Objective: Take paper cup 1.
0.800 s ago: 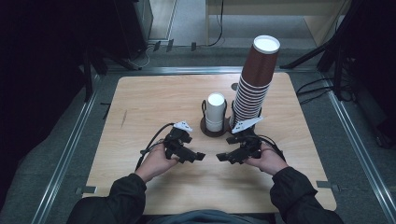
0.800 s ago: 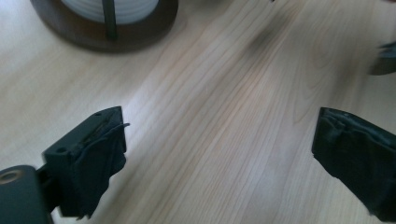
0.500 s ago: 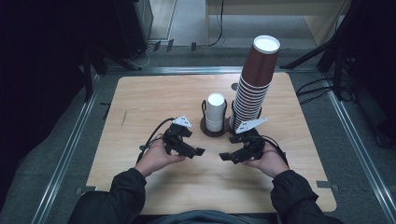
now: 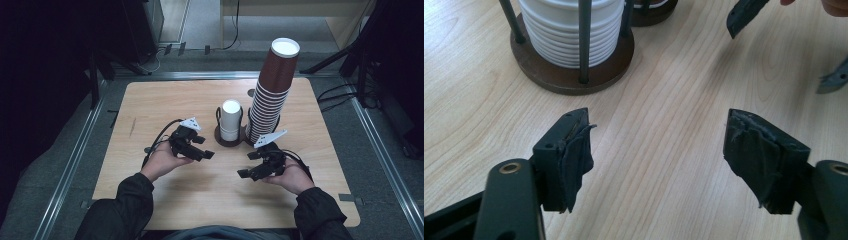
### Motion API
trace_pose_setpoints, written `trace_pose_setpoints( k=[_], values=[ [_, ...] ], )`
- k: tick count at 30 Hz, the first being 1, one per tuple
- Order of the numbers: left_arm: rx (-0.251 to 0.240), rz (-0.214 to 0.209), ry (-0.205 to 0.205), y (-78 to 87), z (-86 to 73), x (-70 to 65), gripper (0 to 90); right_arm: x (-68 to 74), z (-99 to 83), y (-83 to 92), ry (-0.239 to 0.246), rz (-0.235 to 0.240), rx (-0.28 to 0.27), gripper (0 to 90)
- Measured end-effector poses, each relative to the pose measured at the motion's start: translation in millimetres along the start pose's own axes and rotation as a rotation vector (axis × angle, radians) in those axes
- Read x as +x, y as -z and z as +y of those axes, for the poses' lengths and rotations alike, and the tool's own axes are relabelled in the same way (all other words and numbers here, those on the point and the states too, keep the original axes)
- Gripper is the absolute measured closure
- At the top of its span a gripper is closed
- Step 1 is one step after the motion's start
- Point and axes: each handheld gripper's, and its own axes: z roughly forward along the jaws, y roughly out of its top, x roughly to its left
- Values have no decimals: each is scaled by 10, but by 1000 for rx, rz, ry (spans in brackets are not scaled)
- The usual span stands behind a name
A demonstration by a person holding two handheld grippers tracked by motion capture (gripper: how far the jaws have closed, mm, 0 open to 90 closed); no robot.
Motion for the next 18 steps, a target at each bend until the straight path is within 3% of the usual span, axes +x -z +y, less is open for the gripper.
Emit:
trace_pose_setpoints(
  k=[3,18],
  values=[
    [-1,-9,-3,10,-4,-11,294,0,10,1,19,-41,29,250],
    [12,-44,-7,35,15,-33,321,-48,45,35,11,-49,5,323]
  ],
)
